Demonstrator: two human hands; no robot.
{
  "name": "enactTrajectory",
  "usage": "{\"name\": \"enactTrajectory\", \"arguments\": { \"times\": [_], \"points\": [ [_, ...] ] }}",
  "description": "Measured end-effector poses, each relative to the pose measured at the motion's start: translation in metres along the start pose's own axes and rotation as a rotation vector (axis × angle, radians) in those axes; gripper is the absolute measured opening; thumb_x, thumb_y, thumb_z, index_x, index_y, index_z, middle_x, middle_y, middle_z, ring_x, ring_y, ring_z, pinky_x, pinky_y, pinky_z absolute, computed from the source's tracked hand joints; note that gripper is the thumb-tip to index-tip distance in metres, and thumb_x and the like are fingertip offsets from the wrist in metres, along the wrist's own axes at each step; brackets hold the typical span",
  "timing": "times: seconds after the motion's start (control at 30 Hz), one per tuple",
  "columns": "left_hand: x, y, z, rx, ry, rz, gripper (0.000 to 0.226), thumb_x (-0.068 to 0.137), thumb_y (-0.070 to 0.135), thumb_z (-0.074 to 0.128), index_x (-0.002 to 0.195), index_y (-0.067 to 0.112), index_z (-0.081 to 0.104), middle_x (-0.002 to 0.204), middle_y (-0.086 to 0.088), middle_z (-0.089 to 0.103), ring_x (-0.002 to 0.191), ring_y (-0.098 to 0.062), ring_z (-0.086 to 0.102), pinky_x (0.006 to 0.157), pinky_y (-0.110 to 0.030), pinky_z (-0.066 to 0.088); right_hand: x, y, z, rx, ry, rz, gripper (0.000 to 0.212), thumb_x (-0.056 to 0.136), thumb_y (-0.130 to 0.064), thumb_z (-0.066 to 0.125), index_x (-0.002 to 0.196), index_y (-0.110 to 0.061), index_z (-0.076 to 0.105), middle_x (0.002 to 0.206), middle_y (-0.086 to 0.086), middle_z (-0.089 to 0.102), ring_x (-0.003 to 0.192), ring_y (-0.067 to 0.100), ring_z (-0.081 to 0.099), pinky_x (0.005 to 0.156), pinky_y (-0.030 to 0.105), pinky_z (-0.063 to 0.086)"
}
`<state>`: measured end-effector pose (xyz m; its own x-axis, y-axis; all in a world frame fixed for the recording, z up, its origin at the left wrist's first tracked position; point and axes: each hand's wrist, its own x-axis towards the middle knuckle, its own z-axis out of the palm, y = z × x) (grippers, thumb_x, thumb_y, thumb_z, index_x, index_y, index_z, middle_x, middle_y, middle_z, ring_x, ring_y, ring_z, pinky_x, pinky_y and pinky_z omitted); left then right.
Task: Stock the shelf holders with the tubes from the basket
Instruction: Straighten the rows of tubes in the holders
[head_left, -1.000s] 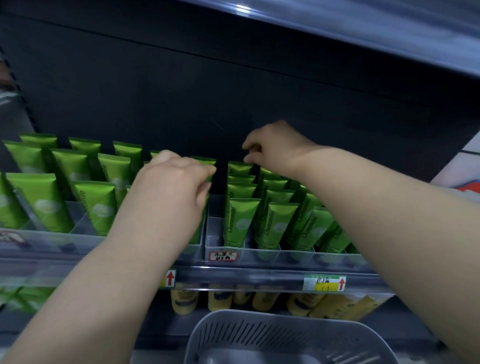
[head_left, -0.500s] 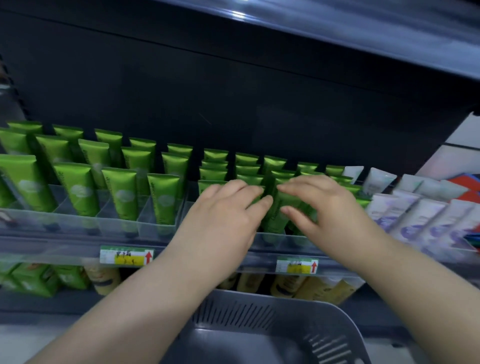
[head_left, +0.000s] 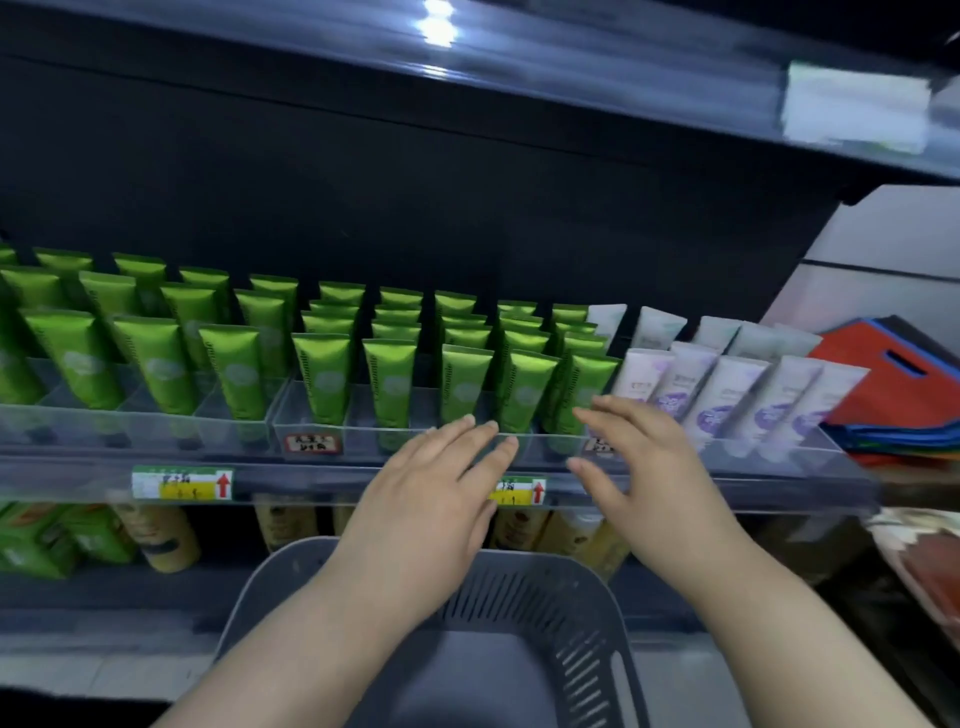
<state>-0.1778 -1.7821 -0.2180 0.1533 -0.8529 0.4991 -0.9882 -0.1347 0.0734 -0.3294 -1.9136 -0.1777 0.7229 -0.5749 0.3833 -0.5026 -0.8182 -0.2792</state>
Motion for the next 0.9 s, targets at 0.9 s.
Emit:
{"name": "enactTrajectory", "arguments": {
  "times": [0.9],
  "points": [
    [0.119, -0.044, -0.053, 0.074, -0.178, -0.081, 0.035, 0.096, 0.021, 0.046, 0.129, 0.018, 0.055, 0.129, -0.004, 0.058, 0.121, -0.021, 0.051, 0.102, -0.034, 0.04, 0.034, 0.014, -0.022, 0.198, -0.038, -0.039, 0.055, 0.093, -0.034, 0.052, 0.143, -0.035, 0.031, 0.15, -0.017, 0.025, 0.139, 0.002, 0.018, 0.111, 0.018, 0.012]
  ]
}}
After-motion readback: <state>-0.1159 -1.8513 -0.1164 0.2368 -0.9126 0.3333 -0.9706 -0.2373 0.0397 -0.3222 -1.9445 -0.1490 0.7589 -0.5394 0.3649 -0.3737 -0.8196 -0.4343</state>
